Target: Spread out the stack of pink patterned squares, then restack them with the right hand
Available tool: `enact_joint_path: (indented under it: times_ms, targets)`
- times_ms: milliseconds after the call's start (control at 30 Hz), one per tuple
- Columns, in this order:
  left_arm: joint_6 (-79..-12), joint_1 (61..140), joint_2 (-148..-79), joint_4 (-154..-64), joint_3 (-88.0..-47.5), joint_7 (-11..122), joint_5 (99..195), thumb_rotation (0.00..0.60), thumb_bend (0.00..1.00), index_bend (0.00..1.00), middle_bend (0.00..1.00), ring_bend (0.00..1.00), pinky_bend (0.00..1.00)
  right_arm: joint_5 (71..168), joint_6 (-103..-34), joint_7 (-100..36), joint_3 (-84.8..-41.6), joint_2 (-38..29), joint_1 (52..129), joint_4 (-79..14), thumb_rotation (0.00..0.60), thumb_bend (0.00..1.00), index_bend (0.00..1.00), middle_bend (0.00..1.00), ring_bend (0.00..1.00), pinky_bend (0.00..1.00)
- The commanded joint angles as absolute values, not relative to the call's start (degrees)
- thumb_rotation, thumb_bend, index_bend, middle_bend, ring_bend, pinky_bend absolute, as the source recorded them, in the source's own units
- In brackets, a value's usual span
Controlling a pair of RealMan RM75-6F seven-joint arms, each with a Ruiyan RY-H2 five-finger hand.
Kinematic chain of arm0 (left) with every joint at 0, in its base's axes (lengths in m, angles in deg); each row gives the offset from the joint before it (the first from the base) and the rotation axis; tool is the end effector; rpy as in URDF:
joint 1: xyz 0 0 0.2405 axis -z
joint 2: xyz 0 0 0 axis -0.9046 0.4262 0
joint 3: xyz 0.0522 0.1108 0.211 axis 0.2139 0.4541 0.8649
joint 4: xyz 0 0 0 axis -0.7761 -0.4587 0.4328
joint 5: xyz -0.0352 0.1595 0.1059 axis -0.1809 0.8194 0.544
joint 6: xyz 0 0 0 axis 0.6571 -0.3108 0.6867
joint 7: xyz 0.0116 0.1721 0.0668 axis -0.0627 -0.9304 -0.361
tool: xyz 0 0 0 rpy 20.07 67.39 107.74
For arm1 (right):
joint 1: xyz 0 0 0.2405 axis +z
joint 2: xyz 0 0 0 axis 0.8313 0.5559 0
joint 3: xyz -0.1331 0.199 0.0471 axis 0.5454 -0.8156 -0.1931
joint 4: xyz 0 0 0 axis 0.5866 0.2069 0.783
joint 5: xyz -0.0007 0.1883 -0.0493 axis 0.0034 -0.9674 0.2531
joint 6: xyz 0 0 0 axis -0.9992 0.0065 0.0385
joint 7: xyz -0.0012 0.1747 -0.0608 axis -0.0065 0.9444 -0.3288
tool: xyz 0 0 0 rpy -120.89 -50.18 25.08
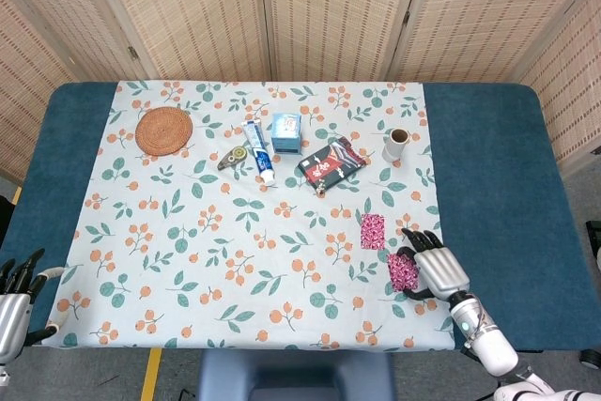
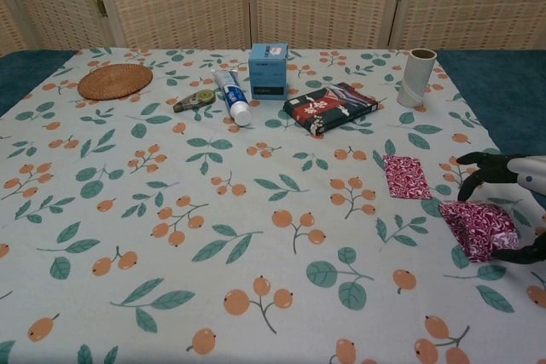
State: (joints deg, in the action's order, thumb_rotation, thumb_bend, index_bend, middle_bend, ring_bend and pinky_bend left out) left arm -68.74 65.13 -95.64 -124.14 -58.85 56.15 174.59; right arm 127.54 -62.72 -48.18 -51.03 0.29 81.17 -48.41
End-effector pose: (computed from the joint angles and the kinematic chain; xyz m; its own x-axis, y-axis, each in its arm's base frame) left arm -0.3175 0.1842 0.1604 0.4411 0.0549 0.8958 0.8965 0.0185 -0.4426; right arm -0.2543 -0.2716 0.0068 0.4586 -0.4400 0.7721 -0.8886 -0.2202 0.4023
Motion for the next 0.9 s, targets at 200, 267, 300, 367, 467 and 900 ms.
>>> enact_joint_path:
  times_ms: [200,267,300,367,467,900]
  targets:
    - [-68.71,64.89,-95.51,-123.79,-58.57,56.95,174.46,0.6,0.28,0.29,0.08,0.16,0.0,127.09,-62.33,-48.03,-51.56,0.15,80.99,-47.91,0.519,0.26,0.24,0.04,0.0,0.0]
    - [-68.69,64.87,-95.49,-123.72,-58.52,57.11,174.5,0.6,0.28,0.29,0.08,0.16,0.0,126.85,-62.34,-47.96,-51.61,0.24,80.78,-47.94,0.518,0.26,0.23,0.04,0.0,0.0]
    - [-68.7,64.87,-95.49,-123.69,-58.5,57.17,174.55,0.6,0.28,0.29,0.08,0.16,0.0,126.82,-62.33,-47.92,-51.6,0.26,80.7,-47.96,0.518,0.26,0.22,0.04,0.0,0.0]
    - [-68.67,64.89,-95.46,-123.66,-58.43,57.41,174.66,0.6,0.28,0.29,0.08,0.16,0.0,126.79,-62.33,-47.94,-51.48,0.31,80.48,-47.97,0.518,0.26,0.22,0.04,0.0,0.0]
    - [-68.57,64.95,-95.52,-123.54,-58.43,57.54,174.67,0.6,0.28,0.29,0.08,0.16,0.0,126.52,-62.33,-47.62,-51.53,0.33,80.14,-47.93,0.518,0.26,0.21,0.04,0.0,0.0]
    - [-68.5,64.96,-95.72,-123.15,-58.37,57.9,174.63,0.6,0.28,0.29,0.08,0.16,0.0,126.44,-61.76,-47.82,-51.4,0.12,79.63,-47.84,0.516,0.26,0.17,0.04,0.0,0.0]
